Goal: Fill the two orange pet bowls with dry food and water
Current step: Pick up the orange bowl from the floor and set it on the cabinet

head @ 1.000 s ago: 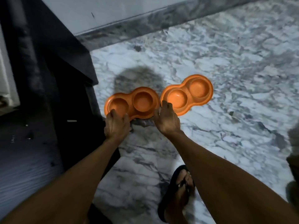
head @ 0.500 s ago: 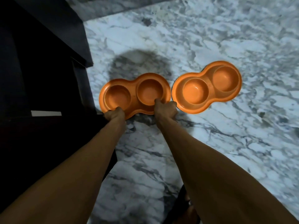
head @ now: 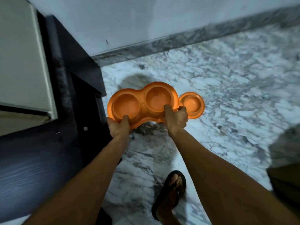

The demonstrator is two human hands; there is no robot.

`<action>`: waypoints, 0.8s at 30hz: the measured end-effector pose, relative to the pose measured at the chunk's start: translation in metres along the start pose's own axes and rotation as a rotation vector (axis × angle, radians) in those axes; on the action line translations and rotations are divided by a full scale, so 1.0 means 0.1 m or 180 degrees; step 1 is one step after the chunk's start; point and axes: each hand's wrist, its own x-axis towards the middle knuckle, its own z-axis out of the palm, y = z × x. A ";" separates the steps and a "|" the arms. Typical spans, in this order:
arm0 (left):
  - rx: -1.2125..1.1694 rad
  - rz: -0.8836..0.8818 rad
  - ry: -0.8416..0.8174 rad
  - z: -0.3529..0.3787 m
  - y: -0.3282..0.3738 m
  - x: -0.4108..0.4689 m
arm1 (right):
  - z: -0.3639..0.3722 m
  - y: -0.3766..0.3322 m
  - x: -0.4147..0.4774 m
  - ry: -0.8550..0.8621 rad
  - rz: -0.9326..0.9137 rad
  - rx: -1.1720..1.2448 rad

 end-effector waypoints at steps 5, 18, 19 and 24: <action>0.0125 0.0427 0.0028 -0.41 0.82 -1.28 | -0.98 -0.93 -0.80 -0.0078 -0.0162 0.0124; -0.0249 0.1458 -0.0032 -1.71 2.66 -3.66 | -2.73 -2.73 -2.95 0.0216 -0.0738 0.0670; -0.0285 0.1487 -0.0015 -1.80 2.73 -3.75 | -2.77 -2.79 -3.09 0.0237 -0.0765 0.0717; -0.0635 0.1529 -0.0040 -2.60 2.99 -4.01 | -2.78 -2.96 -3.96 0.0312 -0.1052 0.0872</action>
